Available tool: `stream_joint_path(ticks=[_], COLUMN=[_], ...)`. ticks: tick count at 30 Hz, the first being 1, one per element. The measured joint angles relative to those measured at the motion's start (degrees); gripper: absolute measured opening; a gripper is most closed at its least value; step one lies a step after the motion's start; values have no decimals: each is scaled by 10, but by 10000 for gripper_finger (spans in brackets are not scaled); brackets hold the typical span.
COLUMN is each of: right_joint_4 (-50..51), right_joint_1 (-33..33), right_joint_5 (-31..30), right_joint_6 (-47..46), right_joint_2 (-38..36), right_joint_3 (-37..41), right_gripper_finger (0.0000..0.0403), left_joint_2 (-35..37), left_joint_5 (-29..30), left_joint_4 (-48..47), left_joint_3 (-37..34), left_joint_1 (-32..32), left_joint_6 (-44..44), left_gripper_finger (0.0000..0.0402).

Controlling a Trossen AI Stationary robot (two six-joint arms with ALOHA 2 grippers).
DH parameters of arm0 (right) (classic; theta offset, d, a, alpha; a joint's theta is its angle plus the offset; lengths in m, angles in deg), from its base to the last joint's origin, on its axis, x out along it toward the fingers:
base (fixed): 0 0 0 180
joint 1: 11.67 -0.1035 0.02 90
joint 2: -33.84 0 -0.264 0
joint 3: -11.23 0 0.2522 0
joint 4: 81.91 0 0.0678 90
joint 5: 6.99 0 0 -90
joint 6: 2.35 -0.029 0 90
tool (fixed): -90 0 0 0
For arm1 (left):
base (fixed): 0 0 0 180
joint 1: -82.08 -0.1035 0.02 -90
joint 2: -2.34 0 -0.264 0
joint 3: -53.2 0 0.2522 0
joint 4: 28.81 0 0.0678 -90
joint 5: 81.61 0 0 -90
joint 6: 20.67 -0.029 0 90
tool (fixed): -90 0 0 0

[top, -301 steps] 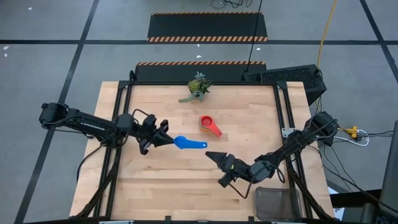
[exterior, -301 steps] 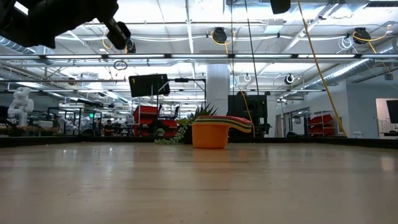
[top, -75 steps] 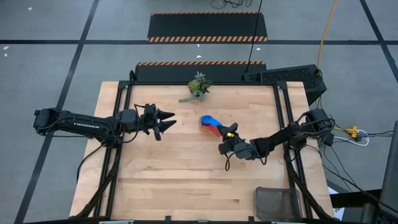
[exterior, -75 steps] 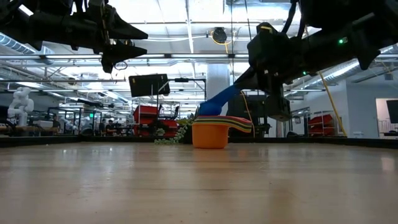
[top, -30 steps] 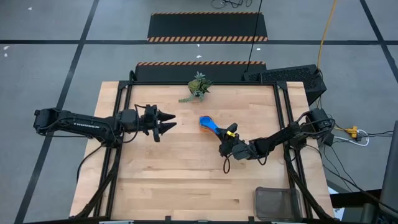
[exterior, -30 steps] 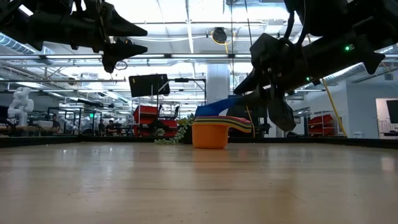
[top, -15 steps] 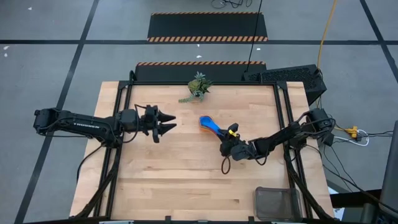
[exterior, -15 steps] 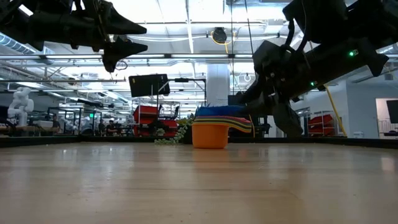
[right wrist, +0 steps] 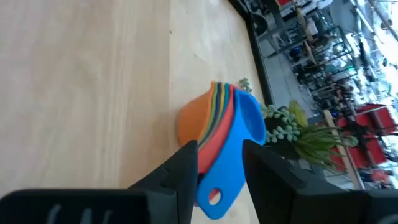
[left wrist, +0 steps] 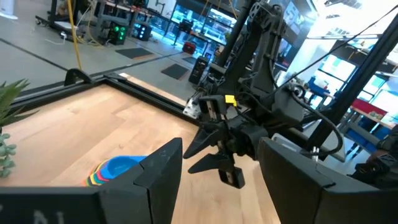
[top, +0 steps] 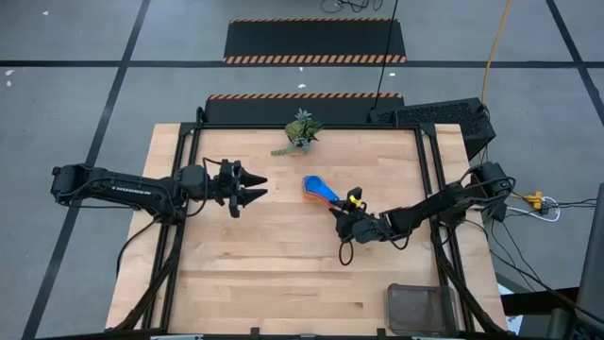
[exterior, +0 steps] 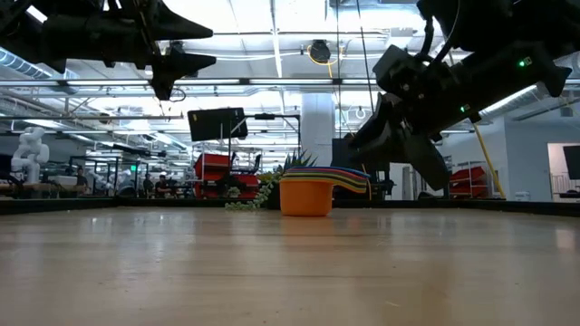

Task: Nest measuring cups in basket
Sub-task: Put the stacked measuring cups into the black transparent bin

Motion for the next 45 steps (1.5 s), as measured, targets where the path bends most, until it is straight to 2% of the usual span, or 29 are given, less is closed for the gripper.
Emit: stream_joint_path(ticks=[5,8,11,18,23,28,34,38,41,45], right_joint_4=[1,-1,-2,-9,-7,10,220,340,376,382], right_joint_1=[-1,-2,-2,11,7,15,46,68,90,113], right_joint_5=[8,-30,-80,-50,-34,20,72,73,81,139], right_joint_6=[-12,-29,-90,-271,-347,-427,-524,-544,-558,-578], right_joint_2=[-2,-2,-14,-88,-120,-123,-122,-117,-118,-112], right_joint_3=[0,0,0,0,0,-1,-101,-167,-190,-195], right_gripper_finger=[121,121,121,121,125,164,248,293,309,313], left_joint_2=[0,0,0,0,0,0,0,0,0,0], left_joint_5=[0,0,0,5,8,30,35,36,36,36], left_joint_4=[4,4,4,7,8,8,7,7,7,4], left_joint_3=[0,0,0,0,0,0,0,0,0,0], left_joint_1=[0,0,0,0,0,-1,-1,-1,-1,-1], left_joint_6=[0,0,-1,-9,-14,-17,-18,-17,-16,-18], left_gripper_finger=[214,214,214,214,214,214,214,214,214,214])
